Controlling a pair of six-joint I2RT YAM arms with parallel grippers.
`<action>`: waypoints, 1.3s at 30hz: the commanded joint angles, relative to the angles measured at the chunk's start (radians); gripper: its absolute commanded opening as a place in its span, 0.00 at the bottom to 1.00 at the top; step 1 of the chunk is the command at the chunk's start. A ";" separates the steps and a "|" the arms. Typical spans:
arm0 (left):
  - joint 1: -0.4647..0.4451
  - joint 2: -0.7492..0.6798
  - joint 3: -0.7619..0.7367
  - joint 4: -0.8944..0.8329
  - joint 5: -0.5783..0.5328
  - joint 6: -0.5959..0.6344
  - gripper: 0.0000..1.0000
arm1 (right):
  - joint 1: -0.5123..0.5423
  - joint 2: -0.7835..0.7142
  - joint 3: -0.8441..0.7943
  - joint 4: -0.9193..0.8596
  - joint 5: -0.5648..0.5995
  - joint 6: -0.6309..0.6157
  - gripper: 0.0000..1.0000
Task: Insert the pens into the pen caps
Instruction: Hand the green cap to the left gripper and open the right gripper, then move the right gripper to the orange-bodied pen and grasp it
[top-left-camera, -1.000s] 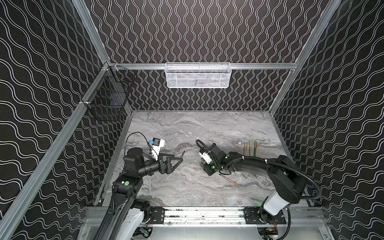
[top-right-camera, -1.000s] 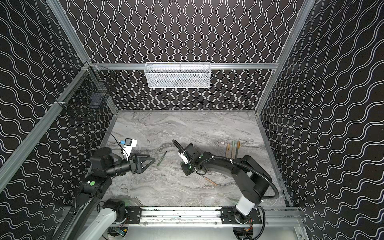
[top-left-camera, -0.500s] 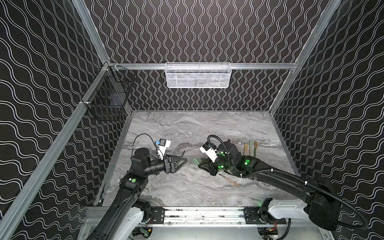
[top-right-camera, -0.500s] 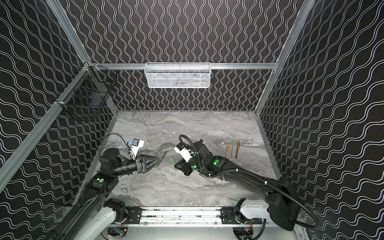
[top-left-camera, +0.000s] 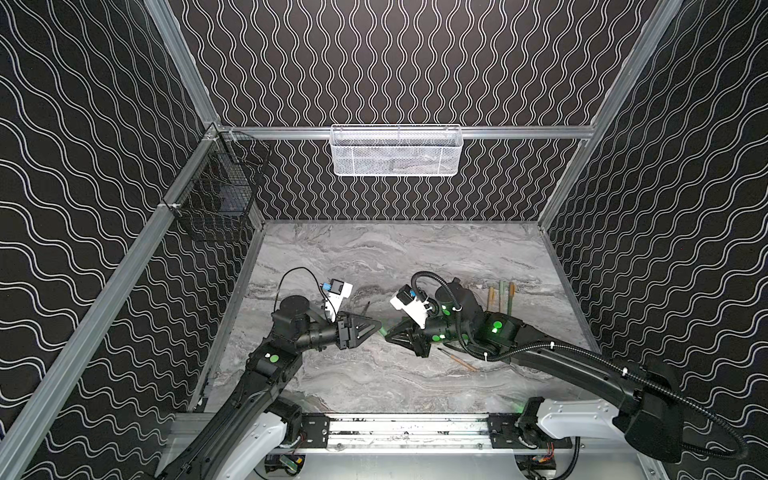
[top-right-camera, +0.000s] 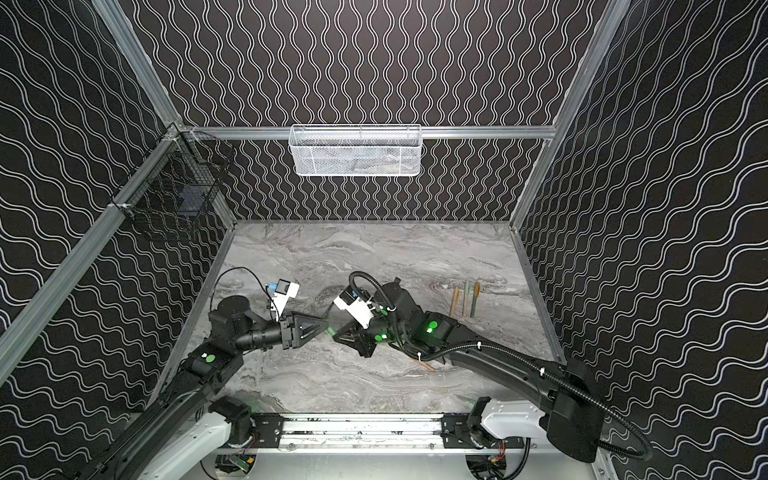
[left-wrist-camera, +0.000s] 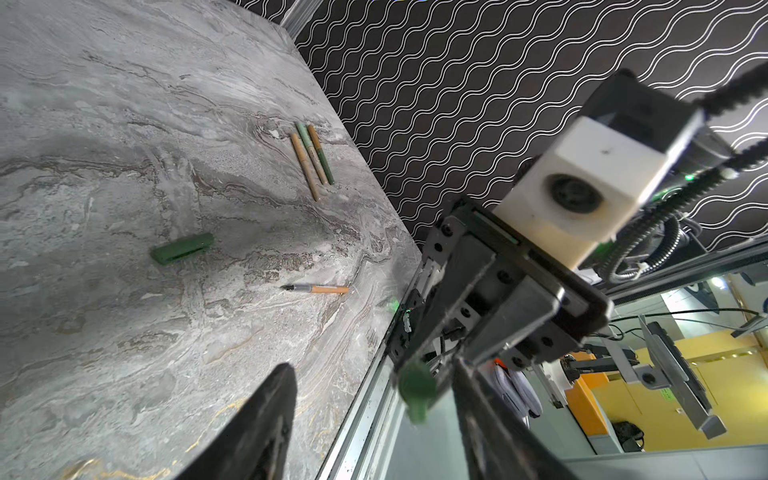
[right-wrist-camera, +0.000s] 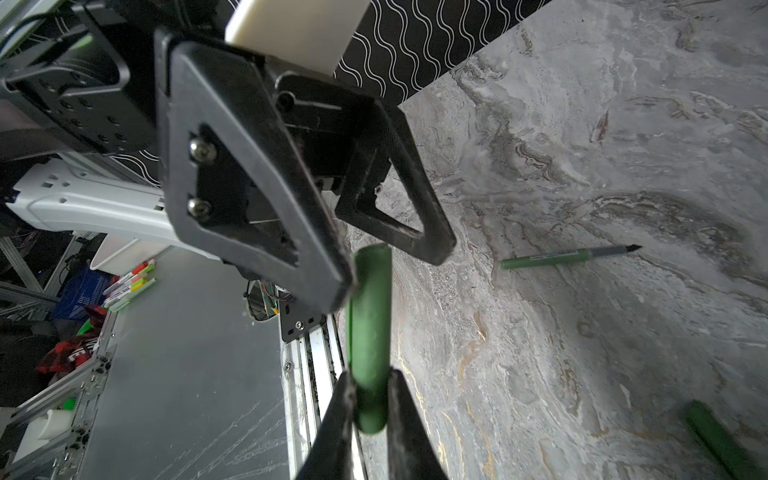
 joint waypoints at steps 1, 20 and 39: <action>-0.007 0.014 0.005 0.042 -0.011 0.008 0.59 | 0.011 0.010 0.025 0.043 0.000 -0.011 0.15; -0.011 0.026 0.026 -0.018 -0.036 0.048 0.00 | 0.037 0.072 0.082 0.046 0.017 0.015 0.17; -0.009 0.031 0.322 -0.587 -0.266 0.369 0.00 | -0.230 0.021 -0.061 -0.361 0.253 0.089 0.89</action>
